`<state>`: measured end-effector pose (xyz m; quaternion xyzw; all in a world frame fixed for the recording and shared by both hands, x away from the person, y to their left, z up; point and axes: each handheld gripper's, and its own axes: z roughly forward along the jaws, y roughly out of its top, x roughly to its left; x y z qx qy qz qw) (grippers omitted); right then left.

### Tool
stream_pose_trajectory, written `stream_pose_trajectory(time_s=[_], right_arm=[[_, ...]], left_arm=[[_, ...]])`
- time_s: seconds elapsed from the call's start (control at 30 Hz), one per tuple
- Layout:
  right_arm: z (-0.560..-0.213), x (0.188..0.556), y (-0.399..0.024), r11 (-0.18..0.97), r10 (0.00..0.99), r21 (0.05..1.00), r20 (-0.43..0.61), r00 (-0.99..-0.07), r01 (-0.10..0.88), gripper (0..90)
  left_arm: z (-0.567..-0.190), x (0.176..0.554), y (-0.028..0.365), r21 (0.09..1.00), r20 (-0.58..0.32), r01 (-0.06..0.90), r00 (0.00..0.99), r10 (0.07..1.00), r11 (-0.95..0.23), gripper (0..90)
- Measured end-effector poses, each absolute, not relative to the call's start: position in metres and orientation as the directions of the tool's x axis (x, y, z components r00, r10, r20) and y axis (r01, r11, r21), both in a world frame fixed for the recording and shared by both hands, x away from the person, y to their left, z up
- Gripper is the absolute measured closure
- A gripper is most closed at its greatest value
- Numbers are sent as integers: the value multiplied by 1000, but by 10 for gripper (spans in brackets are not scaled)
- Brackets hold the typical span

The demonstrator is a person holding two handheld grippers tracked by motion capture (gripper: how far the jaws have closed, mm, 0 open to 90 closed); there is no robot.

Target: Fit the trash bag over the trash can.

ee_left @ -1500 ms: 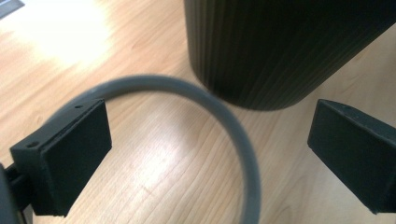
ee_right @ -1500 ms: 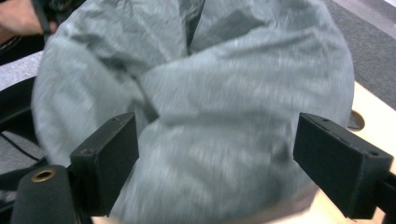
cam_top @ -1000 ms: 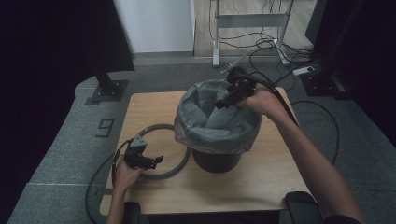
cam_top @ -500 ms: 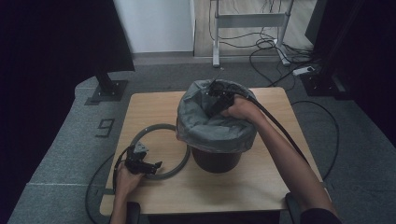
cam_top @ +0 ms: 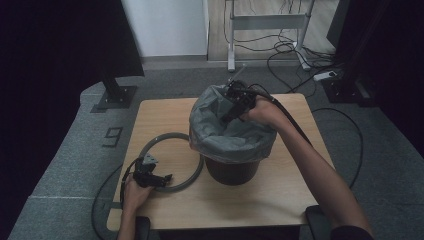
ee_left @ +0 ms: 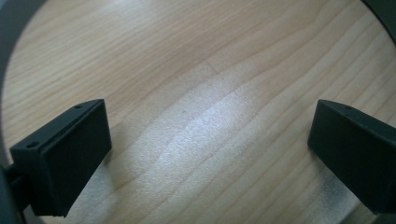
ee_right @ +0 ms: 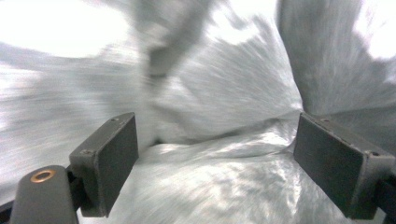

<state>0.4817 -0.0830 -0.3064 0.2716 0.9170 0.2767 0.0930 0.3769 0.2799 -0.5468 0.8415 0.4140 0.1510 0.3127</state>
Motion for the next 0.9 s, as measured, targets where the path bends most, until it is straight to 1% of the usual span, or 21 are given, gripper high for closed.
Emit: stream_pose_trajectory(time_s=[0.03, 0.07, 0.1, 0.2, 0.23, 0.27, 0.33, 0.37, 0.4, 0.43, 0.47, 0.5, 0.53, 0.57, 0.67, 0.7, 0.73, 0.77, 0.8, 0.83, 0.9], right_arm=[[-295, 471, -85, 684, 529, 595, -7, -849, 422, 149], [-295, 471, -85, 684, 529, 595, -7, -849, 422, 149], [-288, 464, -83, 661, 506, 634, 18, -862, 401, 178], [-290, 461, -75, 659, 488, 641, 34, -872, 393, 185], [-298, 462, -61, 678, 477, 625, 27, -878, 387, 184], [-298, 462, -61, 678, 477, 625, 27, -878, 387, 184], [-319, 468, -38, 709, 472, 582, 27, -881, 397, 131], [-319, 468, -38, 709, 472, 582, 27, -881, 397, 131], [-328, 470, -31, 714, 481, 569, 27, -877, 409, 133], [-345, 476, -21, 733, 498, 531, 8, -867, 426, 132], [-345, 476, -21, 733, 498, 531, 8, -867, 426, 132], [-361, 481, -18, 762, 516, 473, -33, -856, 441, 131], [-361, 481, -18, 762, 516, 473, -33, -856, 441, 131], [-364, 483, -20, 769, 527, 443, -31, -849, 461, 132], [-359, 482, -23, 760, 537, 458, -43, -842, 461, 136], [-350, 480, -31, 742, 540, 486, -26, -842, 461, 135], [-350, 480, -31, 742, 540, 486, -26, -842, 461, 135], [-337, 476, -40, 728, 547, 511, -31, -837, 457, 135], [-337, 476, -40, 728, 547, 511, -31, -837, 457, 135], [-320, 472, -50, 717, 526, 543, -12, -850, 436, 134], [-303, 472, -61, 686, 519, 586, 23, -854, 432, 136]], left_arm=[[-547, 377, 279, 650, -7, 604, 612, 791, -461, 0], [-547, 377, 279, 650, -7, 604, 612, 791, -461, 0], [-547, 377, 279, 650, -11, 605, 613, 790, -460, 0], [-547, 377, 279, 650, -9, 604, 612, 790, -461, 0], [-547, 377, 279, 650, -11, 604, 614, 790, -460, 0], [-547, 377, 279, 651, -10, 604, 613, 790, -461, 0], [-547, 377, 278, 649, -10, 603, 617, 787, -464, 0], [-547, 376, 278, 649, -11, 602, 619, 785, -465, 0], [-547, 376, 277, 649, -10, 601, 621, 784, -468, 0], [-547, 376, 276, 649, -12, 597, 627, 779, -471, 0], [-547, 376, 276, 649, -12, 597, 627, 779, -471, 0], [-547, 376, 276, 649, -12, 596, 630, 776, -474, 0], [-547, 376, 276, 648, -13, 596, 631, 776, -474, 0], [-547, 376, 275, 648, -17, 596, 633, 774, -473, 0], [-547, 376, 275, 648, -16, 597, 632, 775, -473, 0], [-547, 376, 275, 648, -16, 597, 632, 775, -473, 0], [-547, 376, 275, 649, -17, 597, 631, 776, -472, 0], [-547, 376, 275, 648, -17, 598, 631, 776, -472, 0], [-547, 376, 275, 648, -17, 598, 631, 776, -472, 0], [-547, 376, 275, 648, -17, 598, 630, 777, -471, 0], [-547, 376, 274, 647, -17, 599, 629, 777, -471, 0]])
